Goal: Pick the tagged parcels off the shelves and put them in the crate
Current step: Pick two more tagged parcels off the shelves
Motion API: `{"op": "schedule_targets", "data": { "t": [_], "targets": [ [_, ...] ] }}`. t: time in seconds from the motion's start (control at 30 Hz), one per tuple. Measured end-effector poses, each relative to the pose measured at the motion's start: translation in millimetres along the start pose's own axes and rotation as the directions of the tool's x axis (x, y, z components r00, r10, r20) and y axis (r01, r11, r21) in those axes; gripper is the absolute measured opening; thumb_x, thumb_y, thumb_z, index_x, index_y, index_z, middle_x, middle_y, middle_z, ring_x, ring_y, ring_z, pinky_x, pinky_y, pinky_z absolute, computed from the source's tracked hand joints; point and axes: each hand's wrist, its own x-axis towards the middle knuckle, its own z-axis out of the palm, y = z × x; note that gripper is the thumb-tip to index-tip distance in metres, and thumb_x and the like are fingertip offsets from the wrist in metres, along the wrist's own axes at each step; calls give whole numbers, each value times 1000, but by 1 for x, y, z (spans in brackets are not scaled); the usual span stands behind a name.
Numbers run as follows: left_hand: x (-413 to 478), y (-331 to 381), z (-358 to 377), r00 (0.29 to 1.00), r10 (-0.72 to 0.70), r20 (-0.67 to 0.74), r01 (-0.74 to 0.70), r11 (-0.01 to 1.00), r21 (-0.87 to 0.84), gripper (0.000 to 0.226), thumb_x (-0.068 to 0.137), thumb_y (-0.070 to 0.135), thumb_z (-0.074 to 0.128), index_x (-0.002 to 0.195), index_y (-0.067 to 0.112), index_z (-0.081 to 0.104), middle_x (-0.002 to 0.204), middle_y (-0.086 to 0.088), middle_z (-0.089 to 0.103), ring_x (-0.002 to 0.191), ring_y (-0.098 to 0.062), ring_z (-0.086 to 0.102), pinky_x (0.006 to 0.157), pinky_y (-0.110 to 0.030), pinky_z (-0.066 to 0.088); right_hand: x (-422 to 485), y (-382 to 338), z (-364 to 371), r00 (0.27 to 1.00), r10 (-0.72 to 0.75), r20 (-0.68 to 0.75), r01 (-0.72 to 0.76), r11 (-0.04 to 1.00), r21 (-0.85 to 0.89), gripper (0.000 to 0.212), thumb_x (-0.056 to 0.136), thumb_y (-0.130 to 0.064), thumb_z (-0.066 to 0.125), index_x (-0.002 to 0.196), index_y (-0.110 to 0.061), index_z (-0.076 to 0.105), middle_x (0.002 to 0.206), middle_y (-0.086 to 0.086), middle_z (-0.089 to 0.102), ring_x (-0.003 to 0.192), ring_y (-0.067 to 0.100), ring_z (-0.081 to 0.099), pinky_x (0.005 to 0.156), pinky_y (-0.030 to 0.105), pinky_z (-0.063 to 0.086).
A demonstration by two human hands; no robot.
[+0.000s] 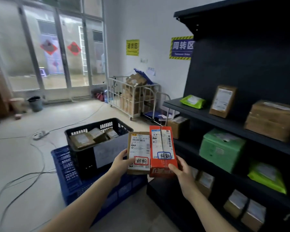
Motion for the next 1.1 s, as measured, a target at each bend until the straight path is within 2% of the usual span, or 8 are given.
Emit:
{"op": "schedule_targets", "data": {
  "t": [0.1, 0.2, 0.27, 0.4, 0.53, 0.73, 0.93, 1.1],
  "targets": [
    [14, 6, -32, 999, 3, -46, -4, 1000, -28, 51, 91, 9, 55, 137, 24, 40, 100, -3, 69, 83, -17, 72, 63, -30, 58, 25, 2, 35, 997, 13, 71, -12, 1000, -6, 29, 83, -21, 66, 107, -36, 58, 100, -12, 69, 91, 3, 66, 61, 13, 52],
    [30, 8, -58, 994, -3, -106, -4, 998, -65, 55, 91, 9, 56, 141, 25, 36, 107, -7, 68, 88, -21, 71, 70, -35, 58, 52, 5, 63, 991, 25, 135, -24, 1000, -8, 30, 85, -22, 65, 109, -36, 56, 104, -11, 67, 97, 7, 63, 63, 16, 52],
    [43, 8, -72, 989, -8, -145, -2, 998, -69, 57, 91, 9, 56, 142, 24, 35, 113, -9, 67, 91, -23, 70, 74, -36, 58, 71, 8, 80, 984, 21, 175, -19, 1000, -13, 35, 85, -23, 64, 117, -34, 53, 109, -8, 65, 101, 9, 62, 69, 19, 51],
    [77, 11, -93, 978, -1, -207, -13, 998, -67, 56, 91, 9, 58, 141, 20, 36, 114, -8, 66, 88, -20, 69, 66, -32, 57, 113, 14, 106, 967, 26, 254, -21, 1000, -23, 40, 86, -26, 63, 122, -31, 48, 112, -8, 61, 103, 10, 59, 77, 25, 50],
    [123, 16, -103, 962, -11, -272, -16, 995, -98, 53, 90, 8, 59, 138, 16, 39, 112, -9, 65, 88, -22, 69, 68, -34, 58, 166, 18, 122, 948, 42, 316, -37, 999, -24, 39, 87, -24, 62, 124, -27, 49, 117, -1, 60, 106, 15, 59, 91, 37, 51],
    [199, 25, -110, 942, -14, -336, -27, 993, -117, 52, 89, 7, 60, 137, 12, 40, 108, -9, 65, 90, -23, 68, 67, -33, 57, 254, 20, 137, 923, 56, 380, -42, 998, -47, 44, 88, -21, 61, 129, -22, 47, 121, 2, 59, 109, 20, 58, 96, 45, 50],
    [246, 24, -126, 917, -60, -395, -7, 986, -165, 51, 90, 9, 59, 136, 17, 40, 112, -11, 65, 91, -25, 69, 72, -36, 58, 315, 36, 165, 894, 80, 441, -54, 996, -71, 39, 87, -22, 63, 123, -30, 49, 118, -3, 60, 106, 13, 58, 79, 27, 52],
    [278, 19, -152, 895, -91, -437, 11, 983, -182, 54, 90, 11, 59, 139, 16, 37, 114, -12, 64, 92, -25, 70, 75, -39, 59, 356, 50, 199, 861, 131, 491, -89, 990, -109, 44, 87, -22, 63, 128, -28, 47, 120, -2, 59, 107, 15, 59, 90, 38, 53]
  ]
}}
